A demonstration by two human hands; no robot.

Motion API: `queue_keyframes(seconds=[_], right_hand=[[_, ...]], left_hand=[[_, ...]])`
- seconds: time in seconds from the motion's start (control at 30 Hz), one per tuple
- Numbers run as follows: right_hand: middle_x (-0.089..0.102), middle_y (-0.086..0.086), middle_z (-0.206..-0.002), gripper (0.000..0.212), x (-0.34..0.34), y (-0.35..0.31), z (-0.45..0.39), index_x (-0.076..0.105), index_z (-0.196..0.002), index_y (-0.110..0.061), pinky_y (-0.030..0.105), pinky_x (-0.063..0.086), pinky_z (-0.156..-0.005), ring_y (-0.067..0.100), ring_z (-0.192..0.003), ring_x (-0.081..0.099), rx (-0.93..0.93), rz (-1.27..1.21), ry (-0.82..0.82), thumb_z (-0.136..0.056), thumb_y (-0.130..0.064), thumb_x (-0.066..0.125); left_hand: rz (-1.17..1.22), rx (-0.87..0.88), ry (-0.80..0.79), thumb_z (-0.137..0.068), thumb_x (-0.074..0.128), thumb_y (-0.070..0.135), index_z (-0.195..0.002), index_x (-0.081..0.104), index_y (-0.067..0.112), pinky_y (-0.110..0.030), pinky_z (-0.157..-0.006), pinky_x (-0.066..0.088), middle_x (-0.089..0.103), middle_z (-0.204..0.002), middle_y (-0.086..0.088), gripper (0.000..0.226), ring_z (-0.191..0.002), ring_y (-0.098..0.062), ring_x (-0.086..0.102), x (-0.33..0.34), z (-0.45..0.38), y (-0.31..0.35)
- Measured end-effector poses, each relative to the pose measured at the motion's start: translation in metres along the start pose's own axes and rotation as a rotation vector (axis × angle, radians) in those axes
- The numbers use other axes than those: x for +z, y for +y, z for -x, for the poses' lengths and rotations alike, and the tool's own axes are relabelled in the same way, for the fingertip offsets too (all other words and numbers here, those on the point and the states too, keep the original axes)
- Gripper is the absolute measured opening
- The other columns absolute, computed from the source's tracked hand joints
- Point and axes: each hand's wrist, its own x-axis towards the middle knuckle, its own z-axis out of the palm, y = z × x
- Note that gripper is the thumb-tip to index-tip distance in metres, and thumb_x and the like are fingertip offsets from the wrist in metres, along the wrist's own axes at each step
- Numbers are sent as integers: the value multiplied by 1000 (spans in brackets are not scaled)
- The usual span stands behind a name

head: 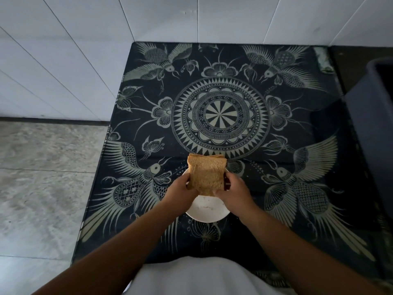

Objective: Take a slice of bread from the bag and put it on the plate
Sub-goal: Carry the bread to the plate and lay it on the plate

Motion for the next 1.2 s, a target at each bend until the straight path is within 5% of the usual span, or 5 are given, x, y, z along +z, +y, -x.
queue_keyframes(seconds=[0.13, 0.33, 0.7, 1.2], right_hand=[[47, 3, -133, 66, 0, 1, 3, 43, -144, -25, 41, 48, -91, 20, -113, 51, -13, -1, 0, -84, -24, 71], [52, 6, -125, 61, 4, 12, 17, 53, -133, -21, 47, 51, -92, 21, -110, 55, 10, 32, 1, -78, -29, 76], [65, 4, -112, 42, 2, 22, 33, 59, -124, -17, 47, 54, -87, 19, -98, 61, 1, -3, -23, -84, -25, 71], [60, -11, -89, 34, 22, 29, 40, 63, -118, -17, 27, 45, -63, 9, -79, 57, 31, -30, 140, -85, -22, 67]], left_hand=[[-27, -1, -1, -85, 64, 22, -123, 58, 21, -25, -67, 44, 65, -98, 10, 38, -89, -6, 60, 1, 7, 0], [3, -8, -31, -86, 65, 17, -133, 51, 19, -44, -94, 49, 64, -115, 4, 50, -106, -19, 61, 4, 23, -10], [-10, 15, -16, -86, 65, 10, -137, 48, 12, -50, -100, 48, 58, -131, -8, 54, -115, -25, 57, 8, 28, -25], [110, -85, 127, -89, 63, 23, -105, 64, 19, -28, -60, 50, 70, -96, -1, 17, -83, -17, 67, 17, 25, -43]])
